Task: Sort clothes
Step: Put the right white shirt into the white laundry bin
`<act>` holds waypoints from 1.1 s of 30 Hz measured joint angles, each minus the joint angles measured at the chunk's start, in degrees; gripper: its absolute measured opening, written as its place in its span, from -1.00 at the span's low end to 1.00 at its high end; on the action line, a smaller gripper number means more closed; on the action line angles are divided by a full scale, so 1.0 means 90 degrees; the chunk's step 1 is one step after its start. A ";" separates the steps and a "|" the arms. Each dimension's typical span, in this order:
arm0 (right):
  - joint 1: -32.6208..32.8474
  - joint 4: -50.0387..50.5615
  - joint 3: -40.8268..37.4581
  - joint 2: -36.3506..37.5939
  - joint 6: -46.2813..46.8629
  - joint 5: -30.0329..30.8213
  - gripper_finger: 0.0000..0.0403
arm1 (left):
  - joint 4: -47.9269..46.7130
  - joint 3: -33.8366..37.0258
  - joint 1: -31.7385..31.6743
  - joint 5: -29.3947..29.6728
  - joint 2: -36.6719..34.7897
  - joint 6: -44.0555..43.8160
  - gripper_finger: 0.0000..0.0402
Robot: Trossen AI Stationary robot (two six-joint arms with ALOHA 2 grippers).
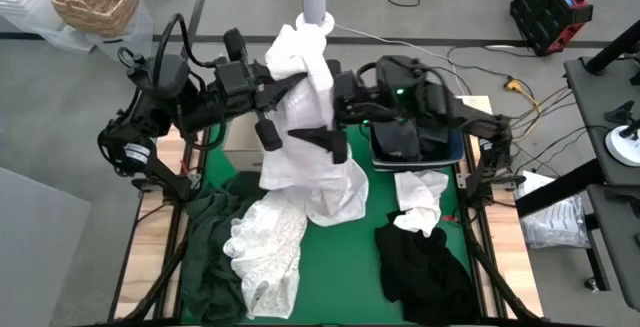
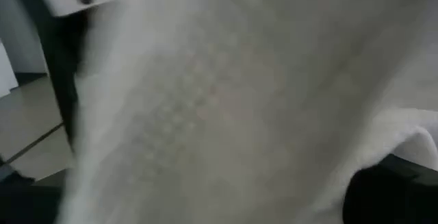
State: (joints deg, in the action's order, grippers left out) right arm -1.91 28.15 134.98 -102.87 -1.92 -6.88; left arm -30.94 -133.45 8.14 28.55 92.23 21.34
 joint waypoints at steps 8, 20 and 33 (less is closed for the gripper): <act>0.0000 -0.0410 0.0000 -0.0311 -0.0274 -0.0045 0.35 | -0.0065 0.0000 0.0007 -0.0071 0.0012 -0.0176 -1.00; -0.0055 -0.0337 0.0000 -0.0073 -0.0291 -0.0016 -0.94 | -0.1789 -0.0180 0.0007 0.0391 -0.0321 -0.1173 -0.51; -0.0056 -0.1299 -0.0002 0.0376 -0.0343 -0.0224 -0.95 | -0.3360 -0.0158 0.0002 0.0642 -0.0890 -0.1304 -0.11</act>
State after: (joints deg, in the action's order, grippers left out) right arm -2.42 16.46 134.96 -99.48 -5.00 -8.90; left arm -61.18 -134.87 8.16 34.33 84.21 9.61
